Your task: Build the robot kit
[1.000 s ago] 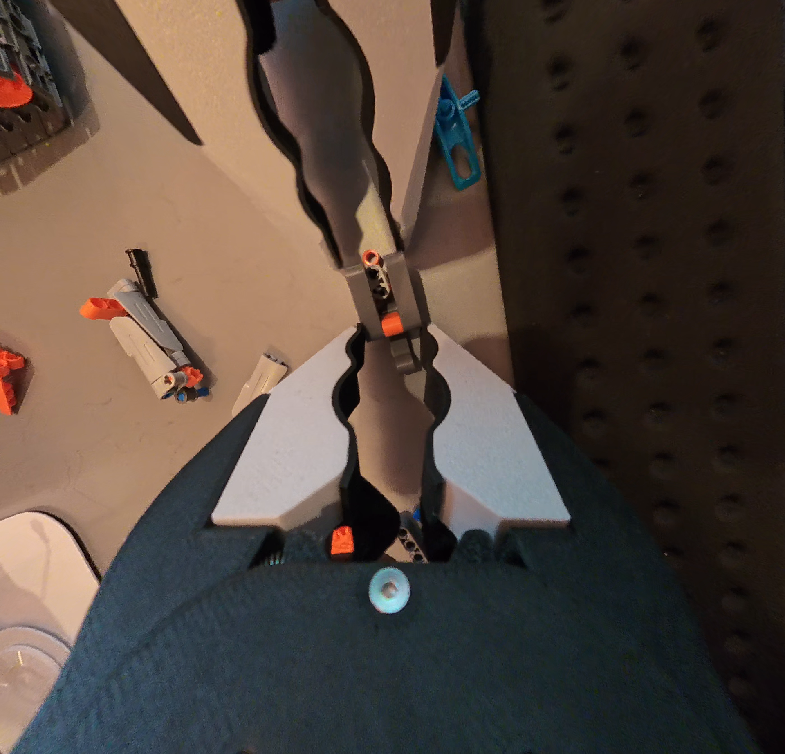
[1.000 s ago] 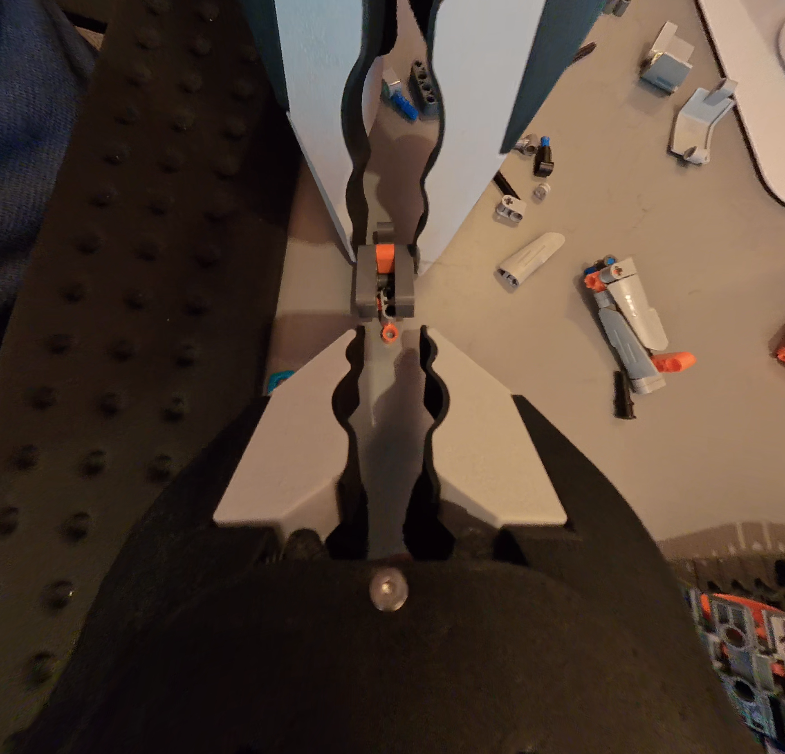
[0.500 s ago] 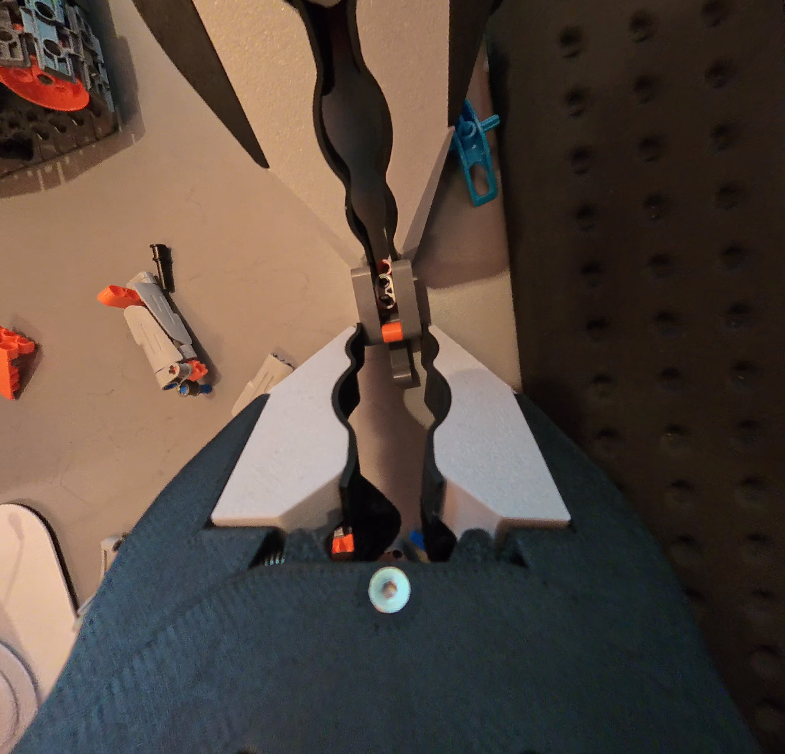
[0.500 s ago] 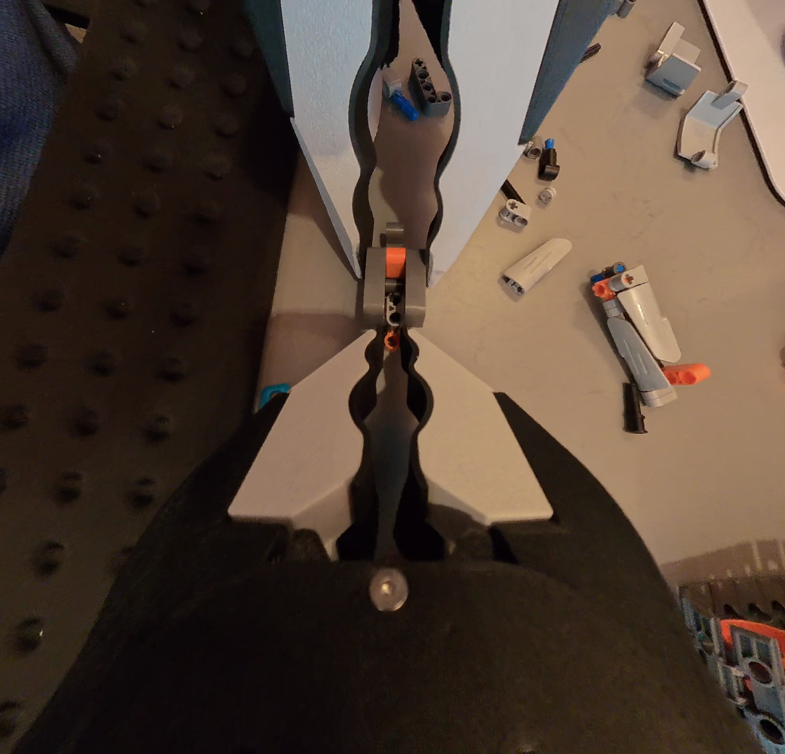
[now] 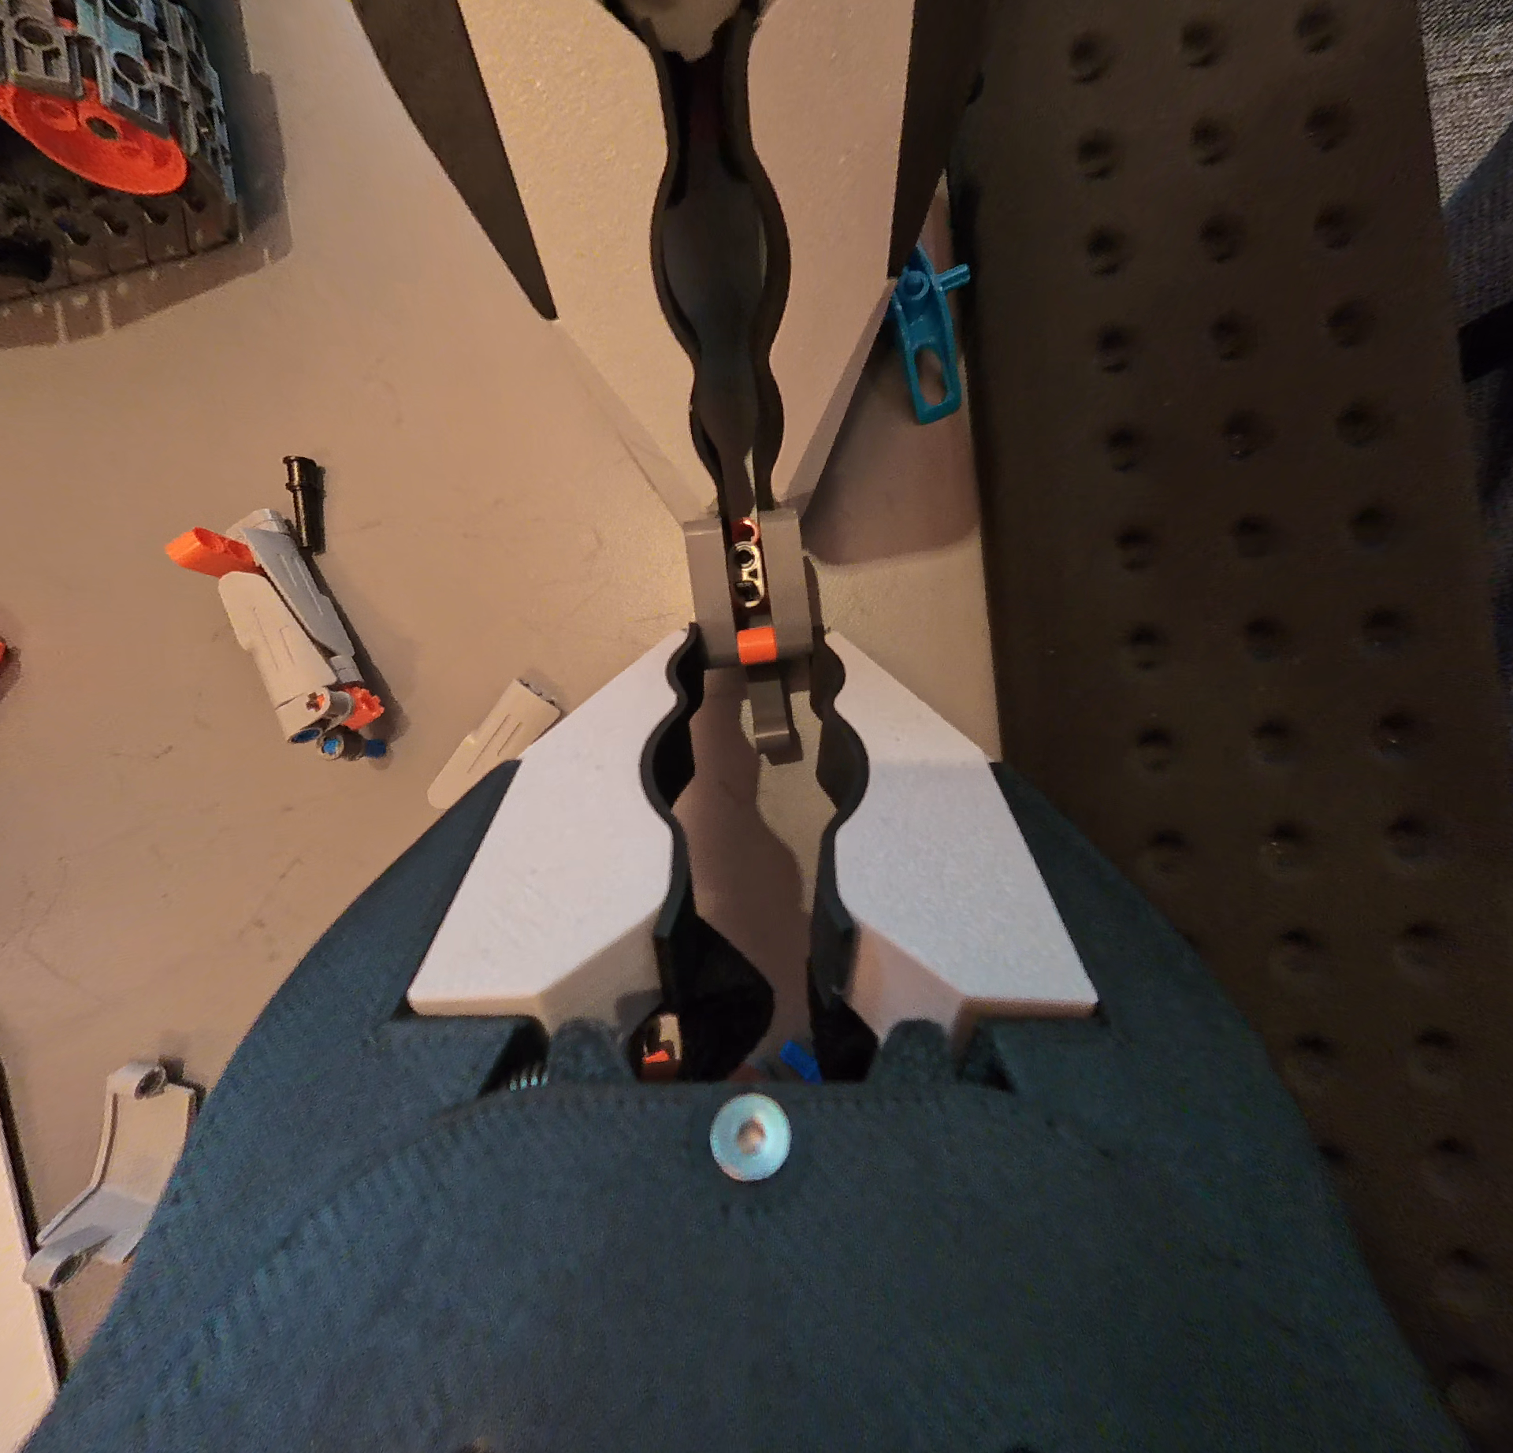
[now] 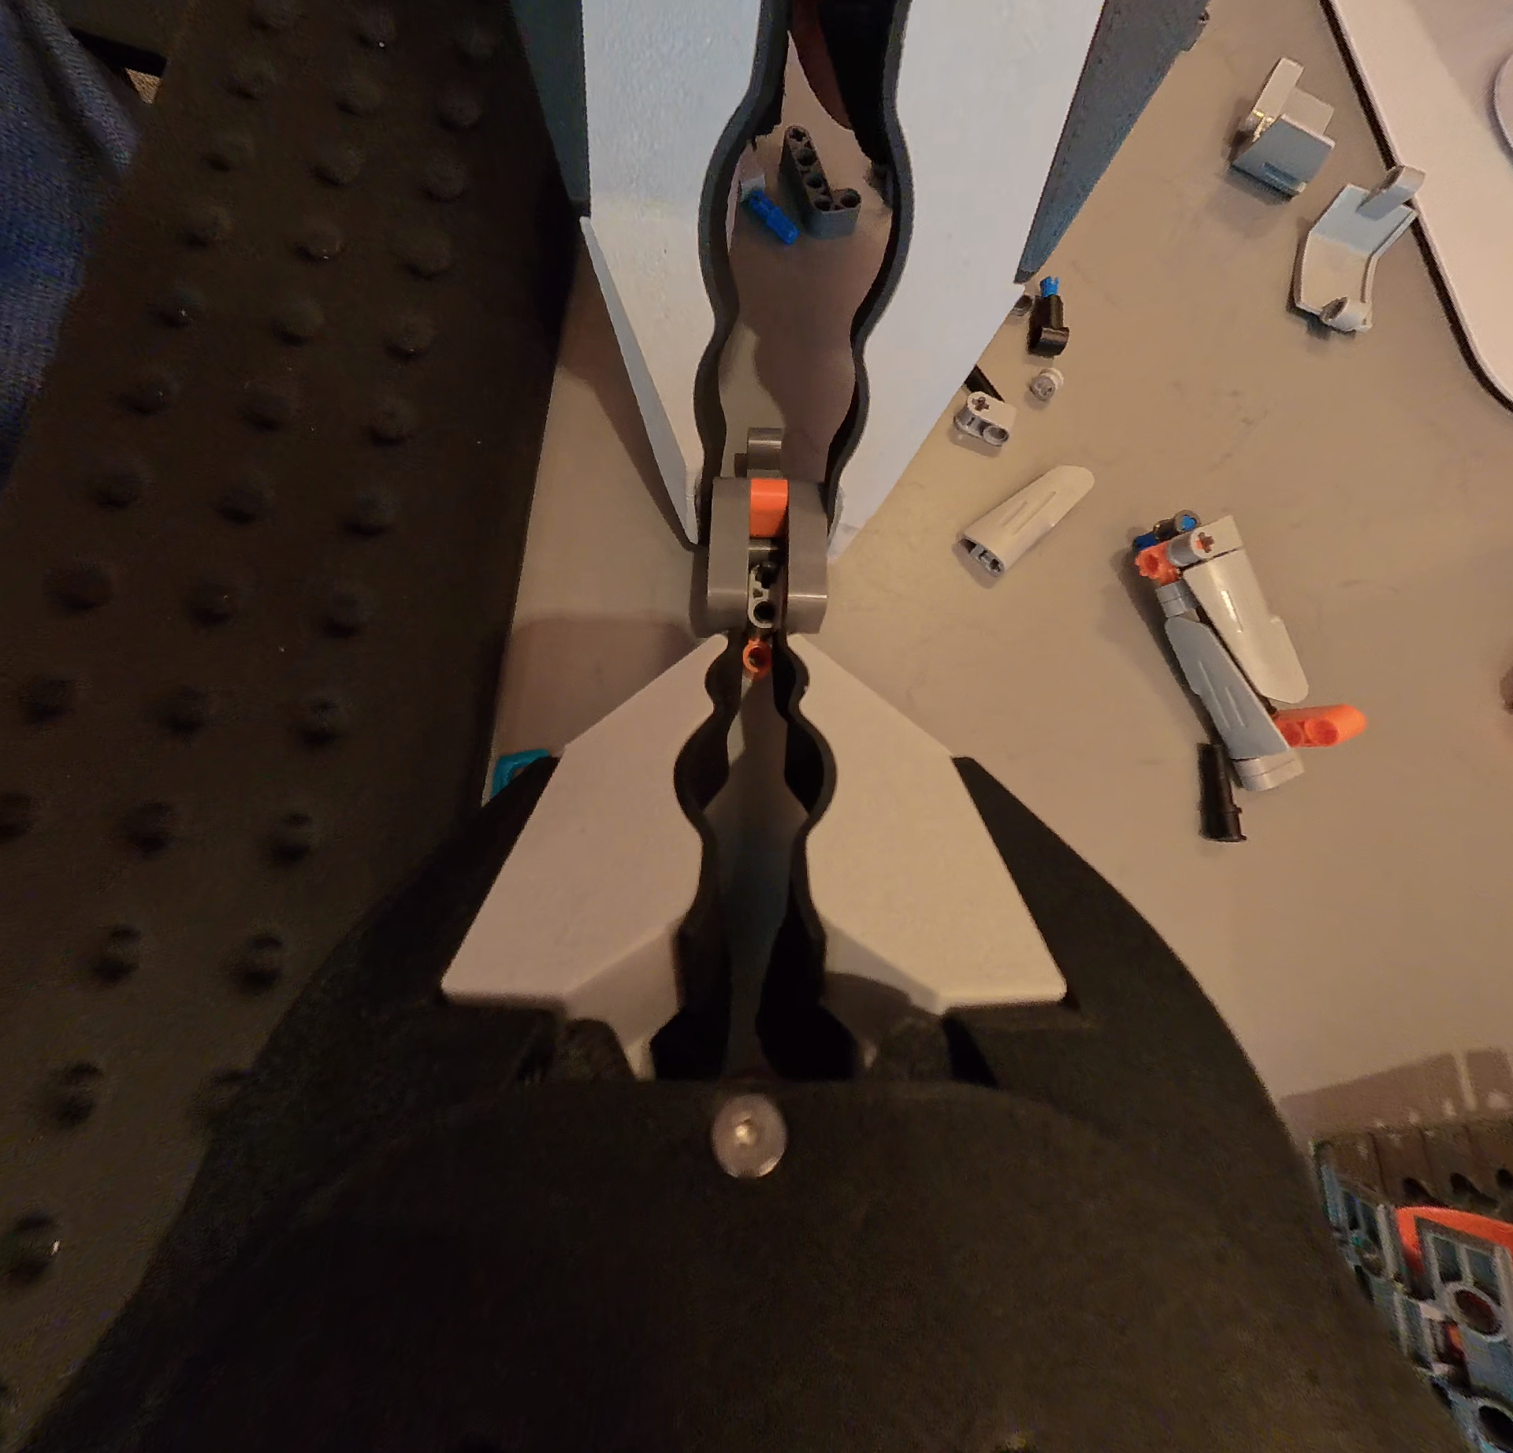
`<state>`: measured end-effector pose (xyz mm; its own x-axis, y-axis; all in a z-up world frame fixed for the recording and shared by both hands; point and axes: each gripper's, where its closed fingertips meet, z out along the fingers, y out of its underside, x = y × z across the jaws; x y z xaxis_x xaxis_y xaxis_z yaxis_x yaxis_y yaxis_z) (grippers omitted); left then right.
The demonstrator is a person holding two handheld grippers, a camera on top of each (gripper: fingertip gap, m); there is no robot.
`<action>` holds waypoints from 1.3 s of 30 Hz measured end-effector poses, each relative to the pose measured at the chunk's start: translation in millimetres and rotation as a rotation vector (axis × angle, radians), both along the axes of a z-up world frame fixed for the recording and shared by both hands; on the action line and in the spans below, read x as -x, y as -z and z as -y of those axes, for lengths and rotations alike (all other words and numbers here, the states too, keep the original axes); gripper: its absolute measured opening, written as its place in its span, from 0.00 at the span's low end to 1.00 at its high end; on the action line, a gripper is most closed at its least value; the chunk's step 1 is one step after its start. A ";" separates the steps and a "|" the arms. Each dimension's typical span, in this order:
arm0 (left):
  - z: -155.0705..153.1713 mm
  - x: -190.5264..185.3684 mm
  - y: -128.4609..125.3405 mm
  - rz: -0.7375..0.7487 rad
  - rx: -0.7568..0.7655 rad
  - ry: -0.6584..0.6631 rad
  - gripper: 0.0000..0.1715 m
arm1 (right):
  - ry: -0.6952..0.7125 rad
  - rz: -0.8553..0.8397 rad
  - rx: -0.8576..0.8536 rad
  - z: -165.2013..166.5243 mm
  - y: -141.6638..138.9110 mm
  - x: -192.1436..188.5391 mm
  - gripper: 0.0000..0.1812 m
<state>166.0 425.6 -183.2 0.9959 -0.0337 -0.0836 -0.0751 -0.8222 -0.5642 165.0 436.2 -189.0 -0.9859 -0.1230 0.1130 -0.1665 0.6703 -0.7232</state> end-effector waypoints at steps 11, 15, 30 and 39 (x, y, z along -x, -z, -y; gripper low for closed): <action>-1.8 1.6 -2.7 0.005 -0.035 -0.017 0.13 | 0.008 0.005 0.000 0.3 -0.1 1.7 0.03; -1.7 2.1 -1.7 0.015 -0.044 -0.023 0.13 | 0.009 0.012 0.001 0.2 0.0 2.0 0.03; -10.1 7.5 -16.1 -0.048 -0.047 -0.009 0.14 | 0.030 -0.043 0.075 1.4 -24.2 9.0 0.13; -11.1 47.2 -80.5 -0.467 -0.271 -0.124 0.21 | 0.189 0.229 0.444 -14.4 -88.3 45.8 0.12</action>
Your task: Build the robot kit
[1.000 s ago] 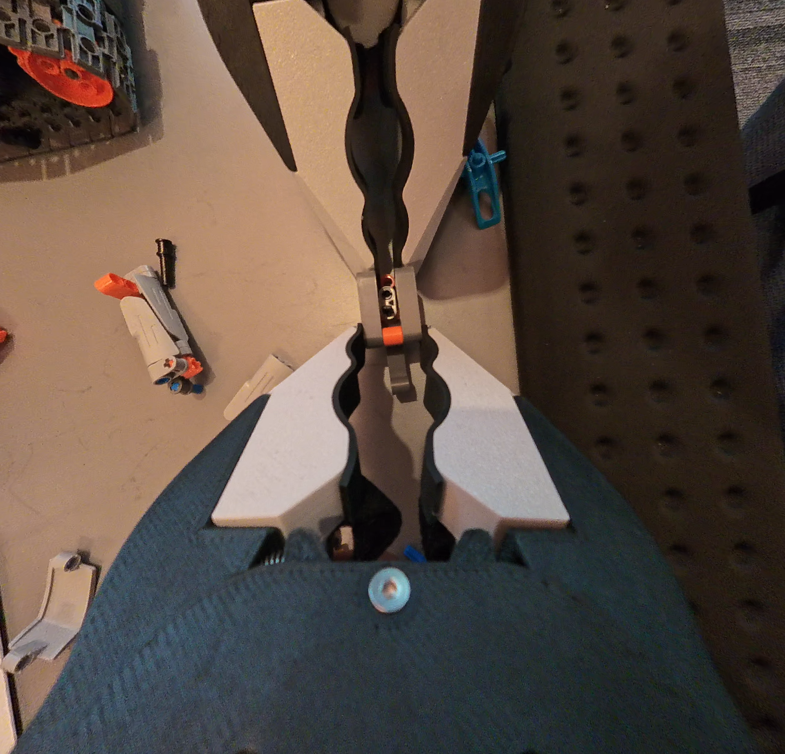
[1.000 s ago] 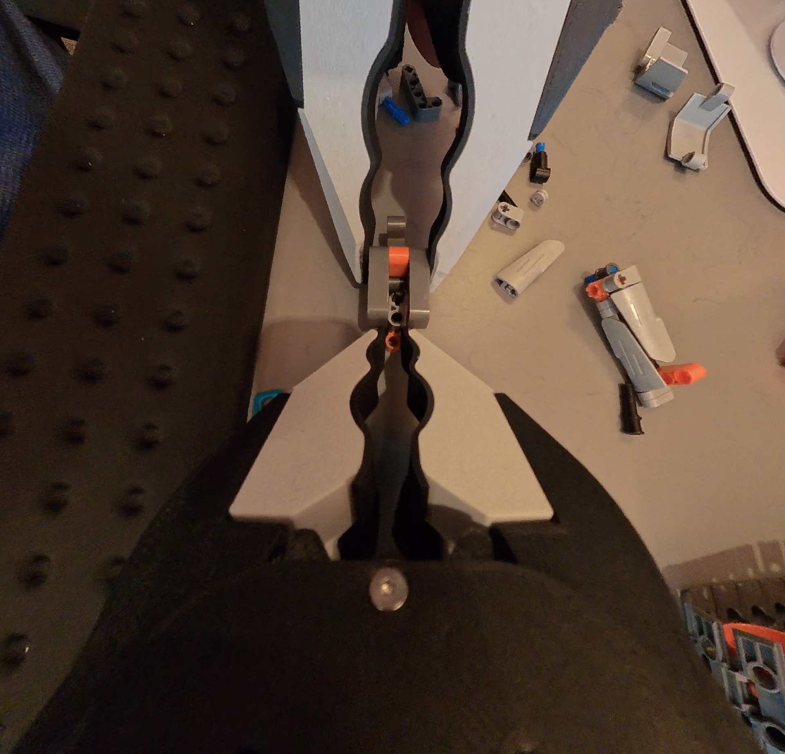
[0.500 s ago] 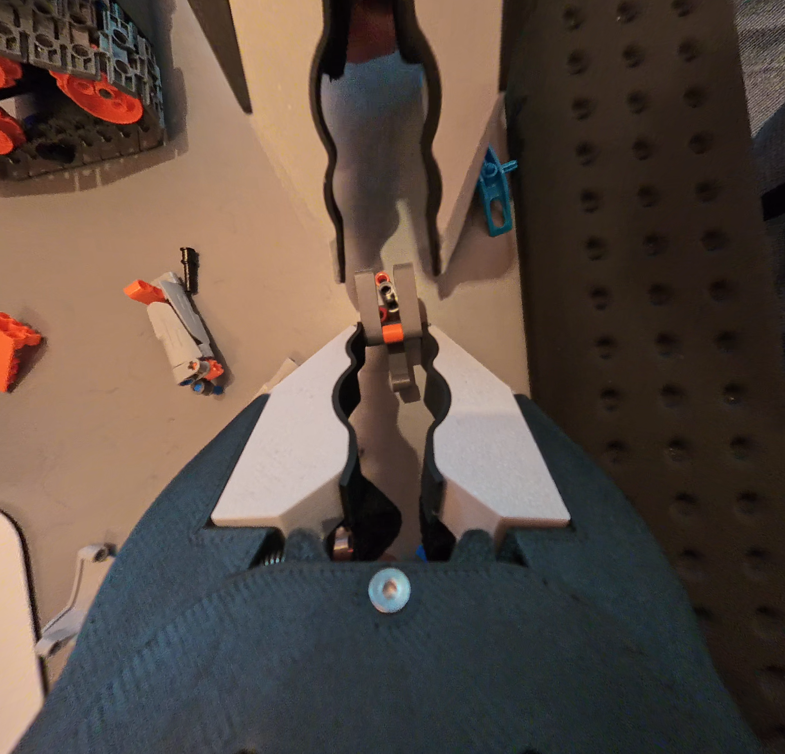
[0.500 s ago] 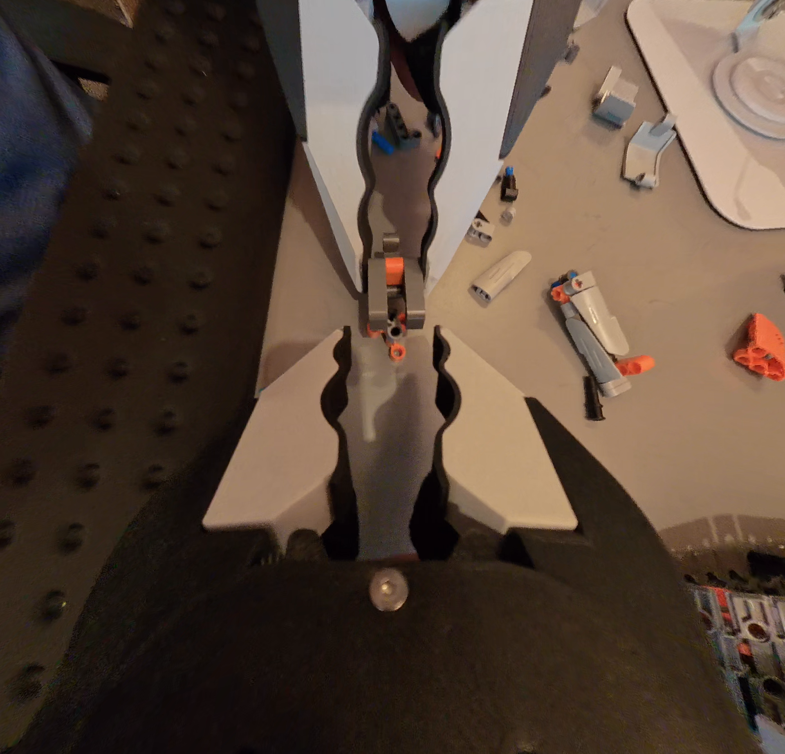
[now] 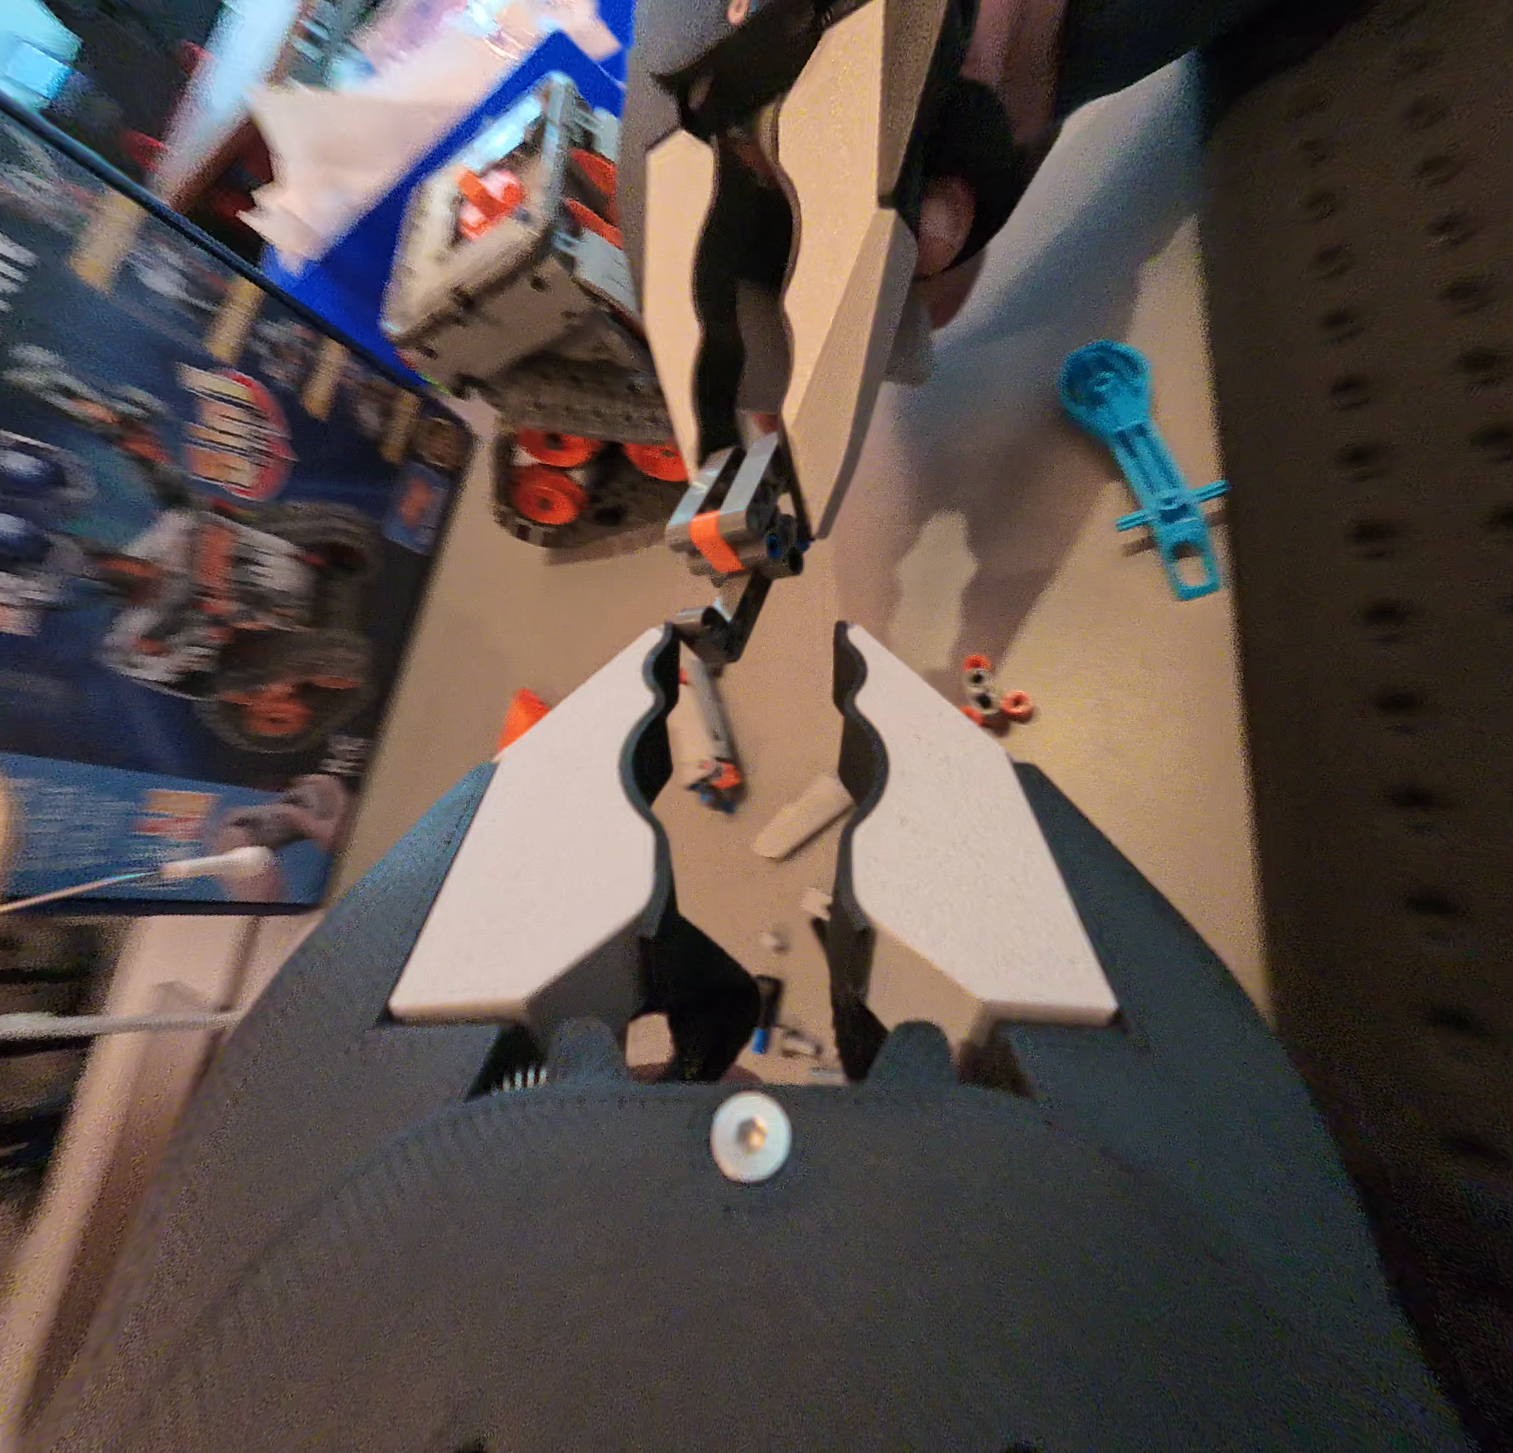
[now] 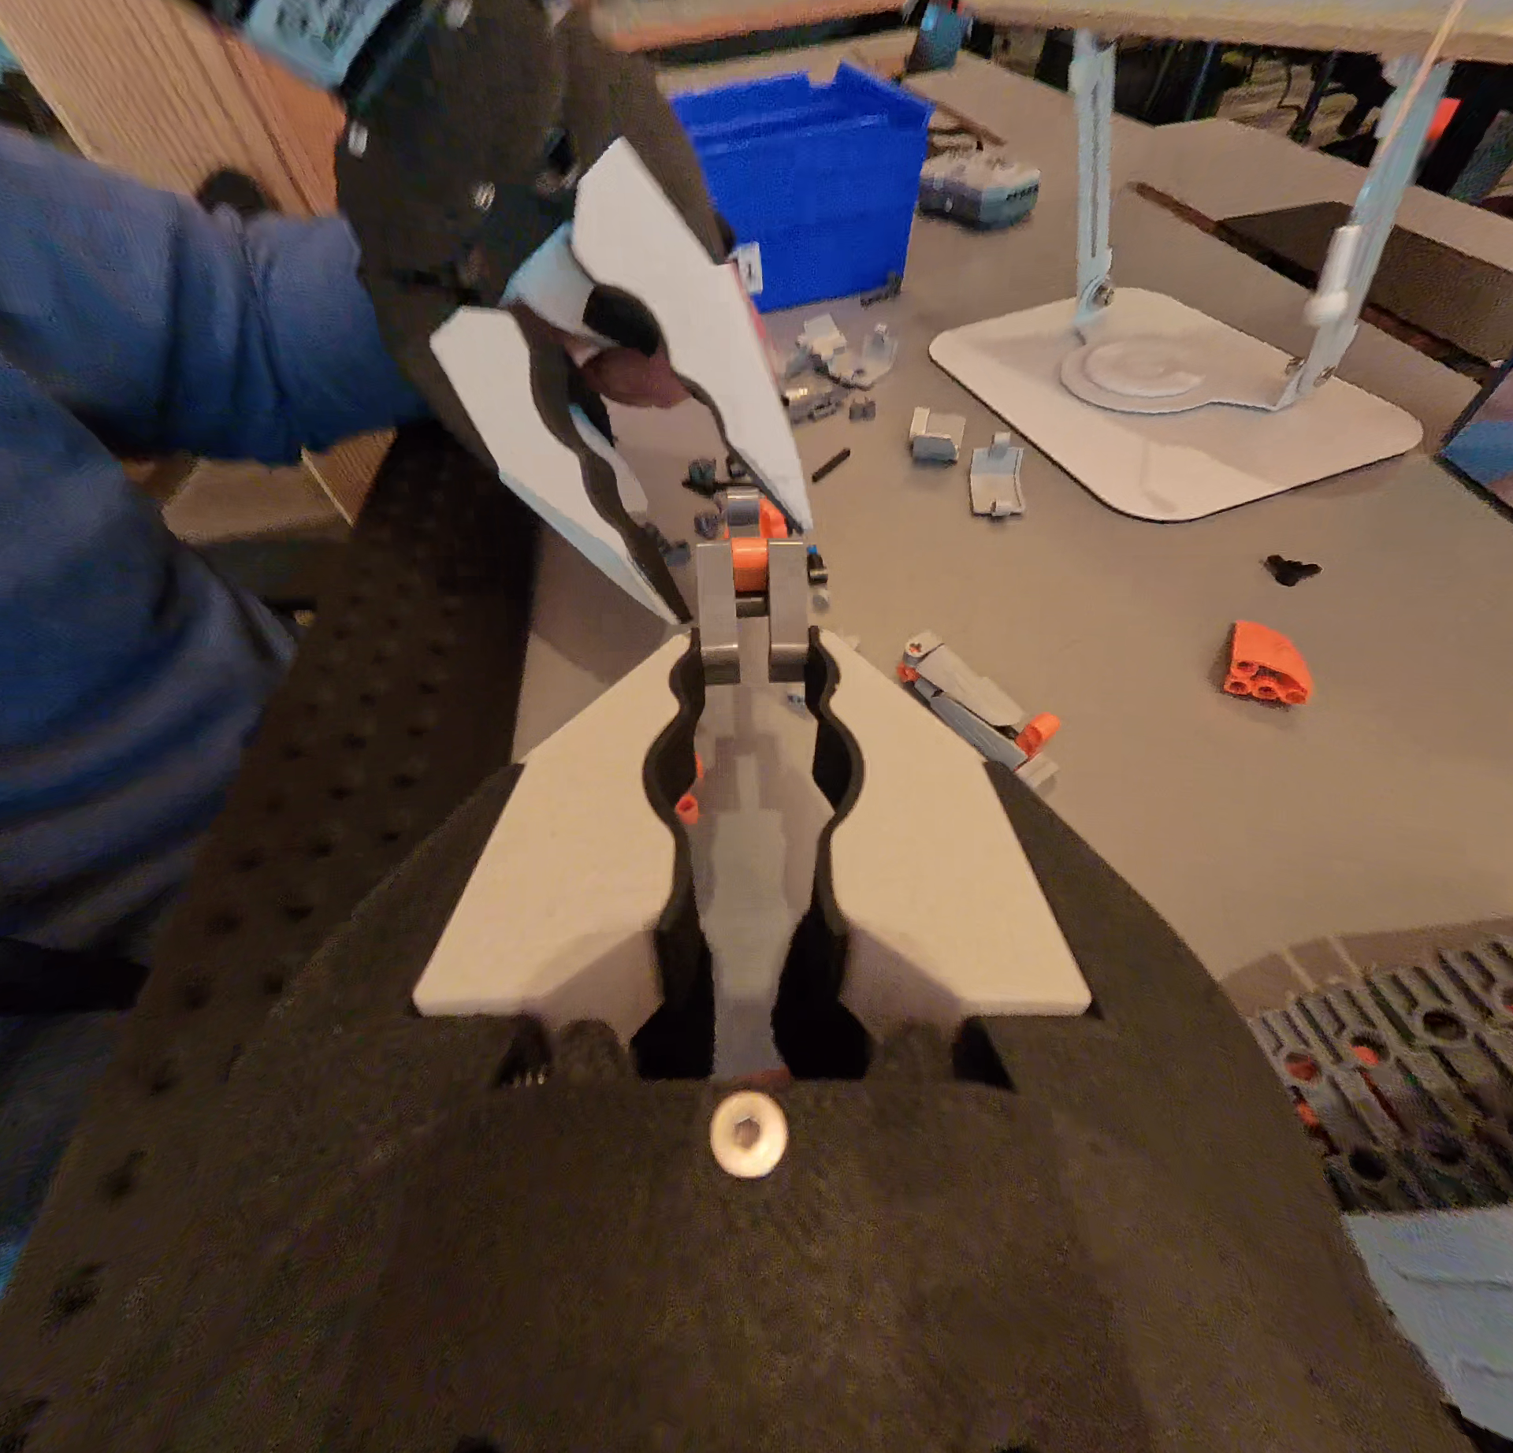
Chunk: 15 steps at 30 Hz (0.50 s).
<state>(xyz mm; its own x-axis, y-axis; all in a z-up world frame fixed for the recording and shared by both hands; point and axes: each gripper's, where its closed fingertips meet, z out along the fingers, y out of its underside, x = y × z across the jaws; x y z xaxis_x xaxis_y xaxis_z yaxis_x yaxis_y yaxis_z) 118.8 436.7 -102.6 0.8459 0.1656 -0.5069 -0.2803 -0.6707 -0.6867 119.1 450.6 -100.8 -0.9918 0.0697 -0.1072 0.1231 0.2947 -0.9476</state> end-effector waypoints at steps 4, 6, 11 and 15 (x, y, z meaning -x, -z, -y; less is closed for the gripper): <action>0.0 13.6 -14.7 -0.162 -0.048 -0.103 0.14 | -0.008 0.047 0.062 1.3 -9.2 -1.1 0.12; 1.4 17.2 -15.0 -0.055 -0.138 -0.166 0.12 | 0.008 0.033 0.094 -0.3 -14.5 2.4 0.12; 0.4 10.7 -23.2 0.092 -0.291 -0.154 0.10 | 0.033 -0.035 0.080 0.2 -15.0 4.6 0.12; -0.8 12.3 -20.6 -0.122 -0.138 -0.140 0.09 | 0.036 -0.058 0.043 -1.7 -11.0 4.9 0.11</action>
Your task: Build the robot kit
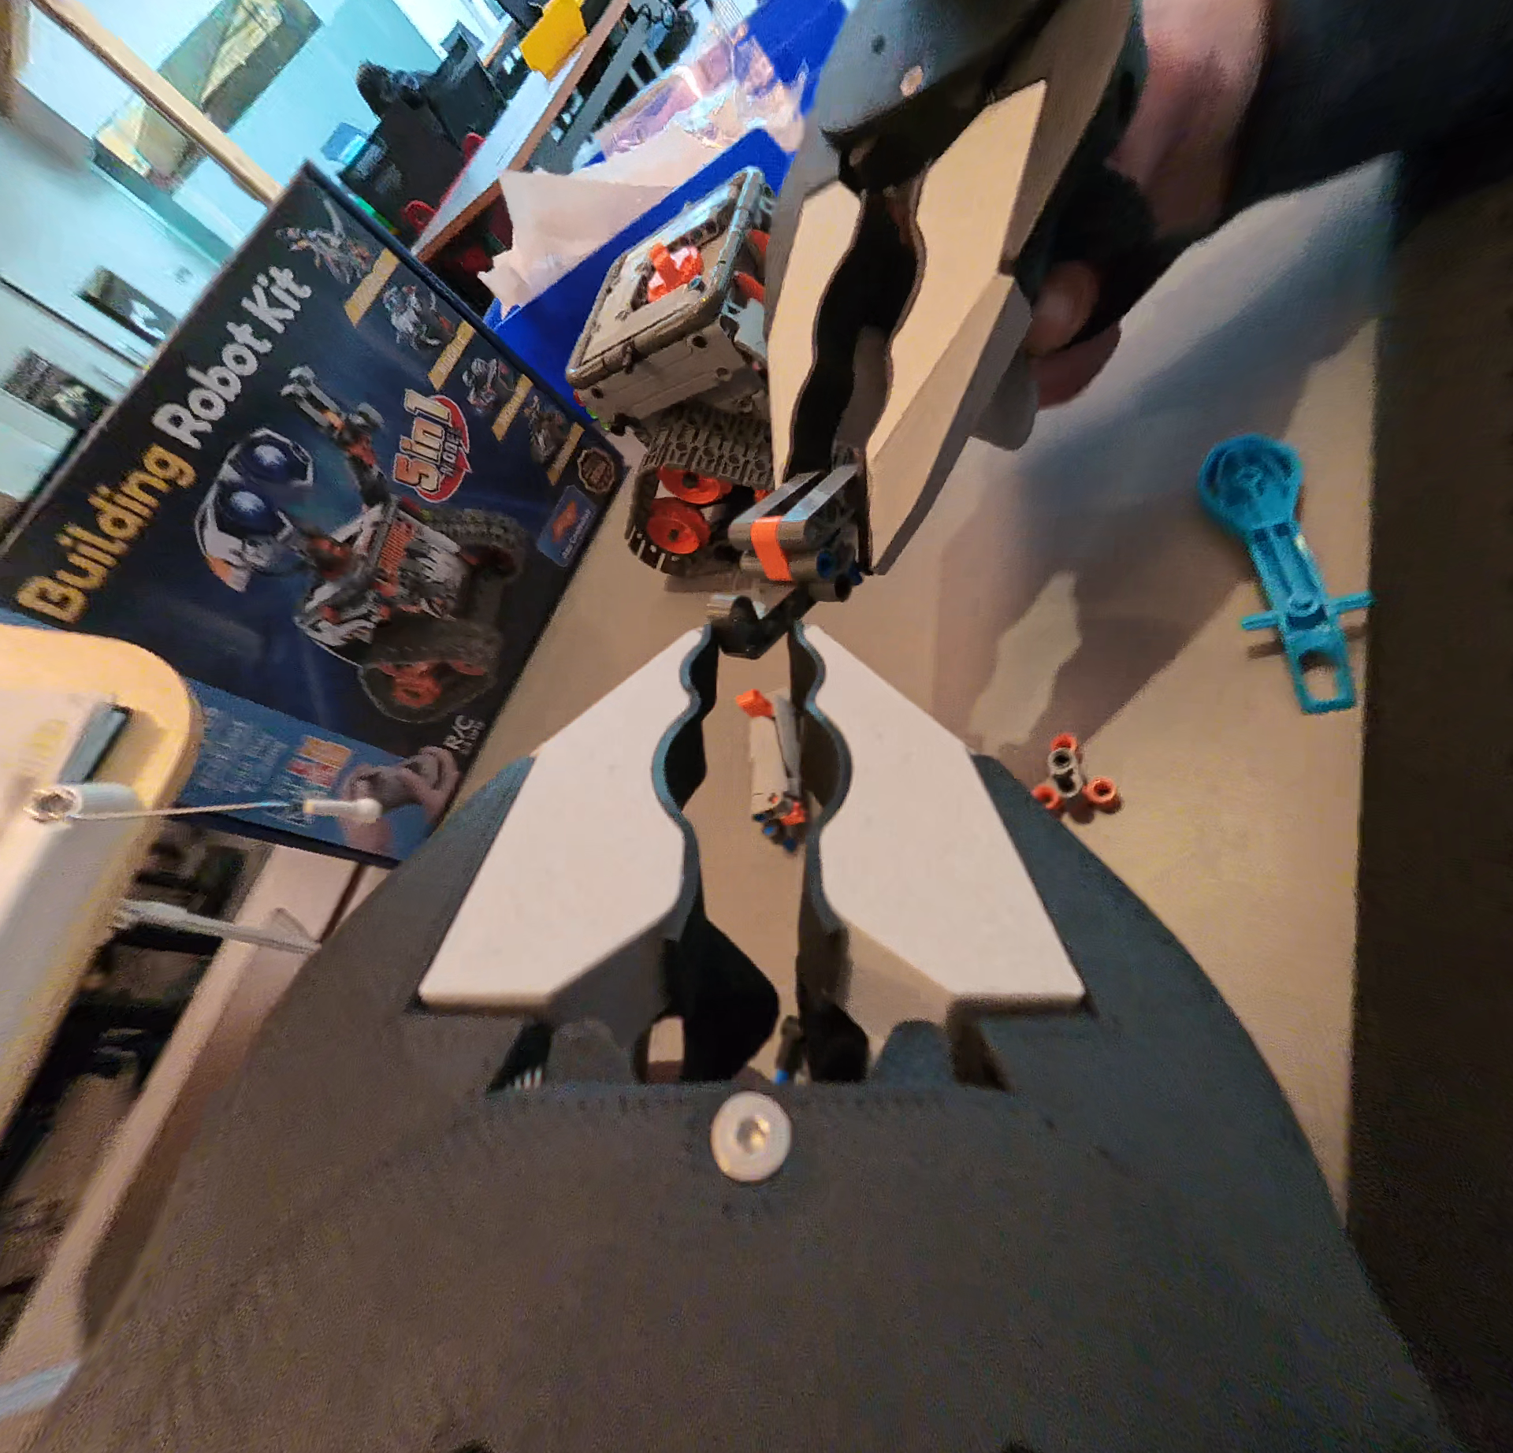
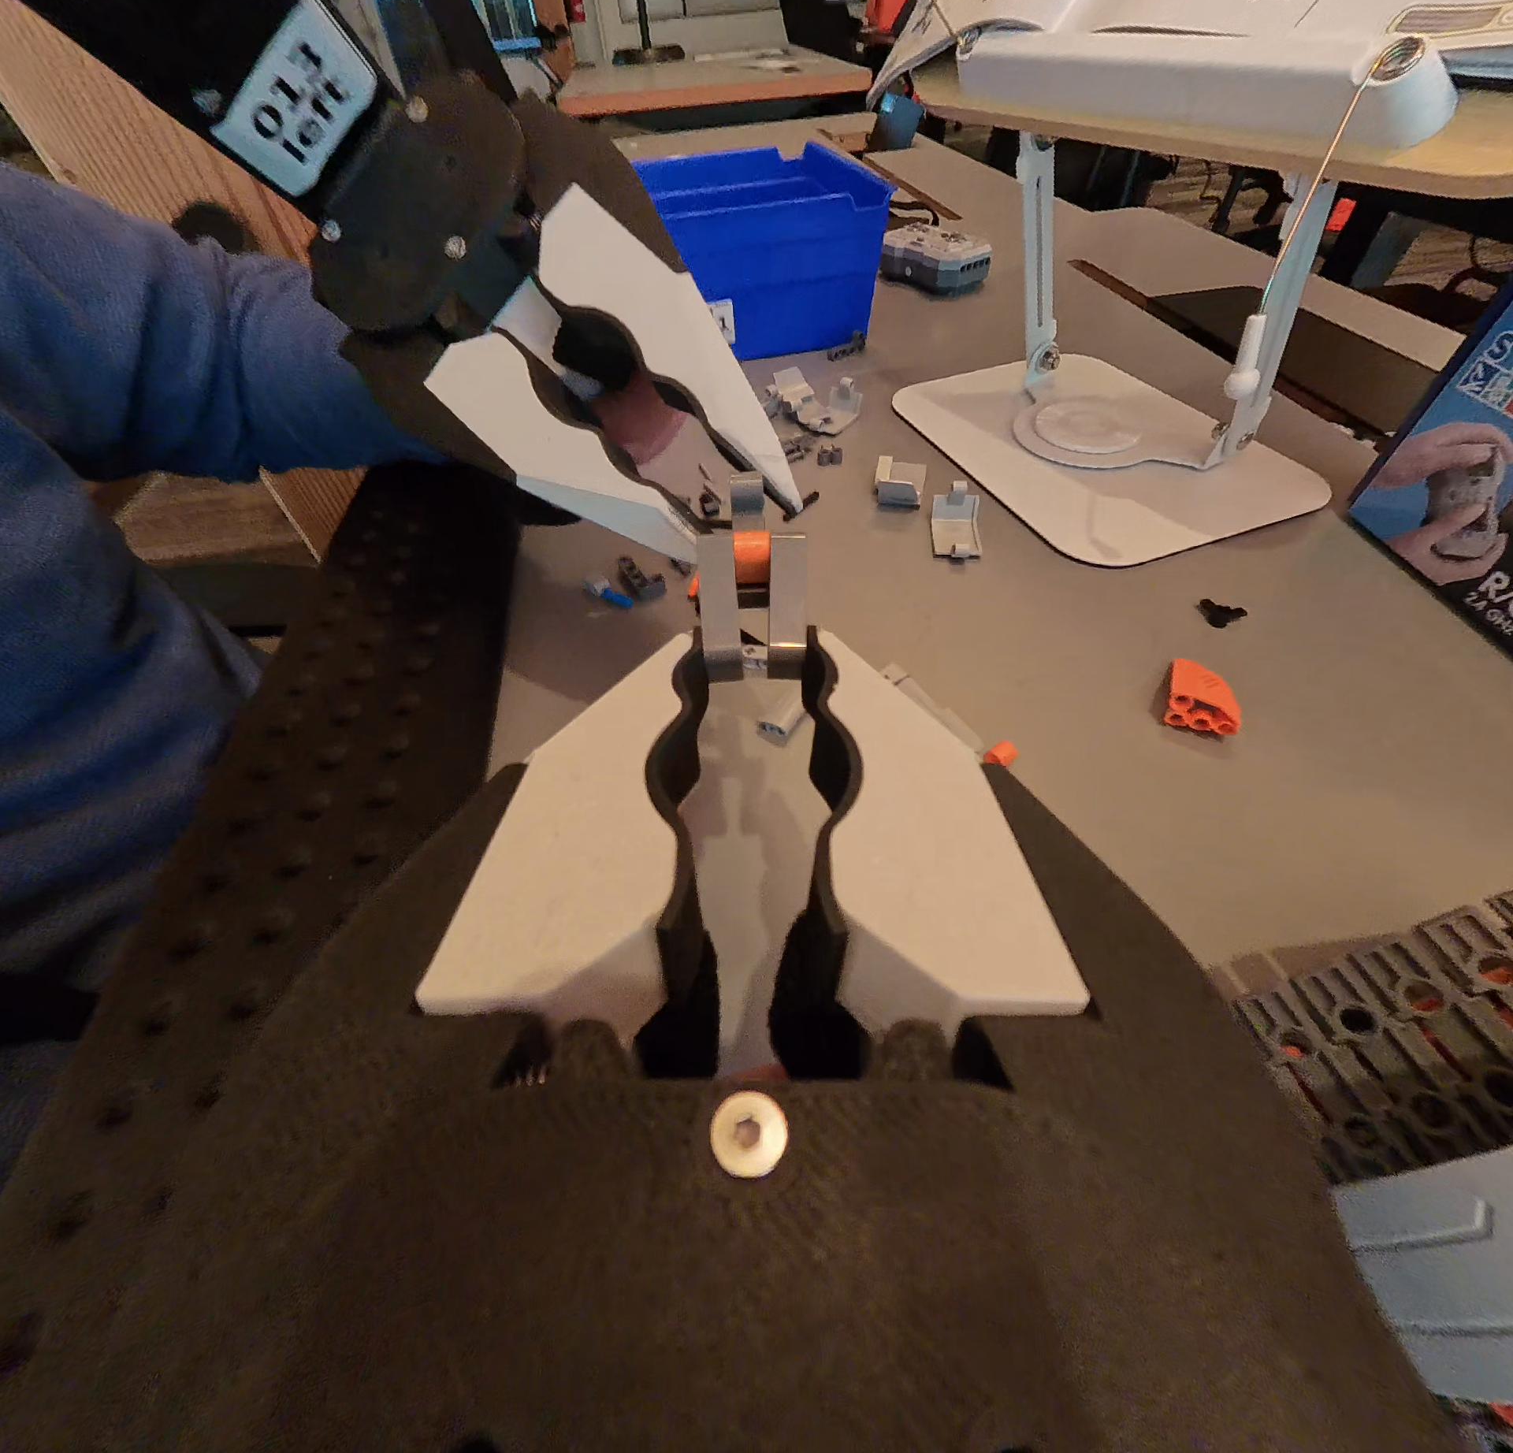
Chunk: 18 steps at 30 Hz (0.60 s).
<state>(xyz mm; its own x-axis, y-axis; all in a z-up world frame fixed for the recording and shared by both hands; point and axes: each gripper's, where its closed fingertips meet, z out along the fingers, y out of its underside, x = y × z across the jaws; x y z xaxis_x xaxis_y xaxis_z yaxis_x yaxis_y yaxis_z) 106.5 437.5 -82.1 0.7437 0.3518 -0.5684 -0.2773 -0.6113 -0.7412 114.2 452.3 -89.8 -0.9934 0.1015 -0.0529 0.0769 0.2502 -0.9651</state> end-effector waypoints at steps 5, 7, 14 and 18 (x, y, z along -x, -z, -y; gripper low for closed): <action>1.6 -1.0 1.3 -0.095 0.144 0.021 0.08 | 0.015 -0.078 -0.108 0.2 8.6 -2.0 0.11; 1.3 -2.1 4.7 -0.144 0.219 0.025 0.08 | 0.017 -0.102 -0.165 -0.1 15.8 -2.4 0.11; 2.3 -2.1 14.0 -0.232 0.375 0.033 0.08 | 0.024 -0.137 -0.260 -1.6 28.8 -2.5 0.11; 2.0 -0.6 10.9 -0.229 0.352 0.028 0.06 | 0.019 -0.122 -0.235 -2.6 25.7 -3.0 0.15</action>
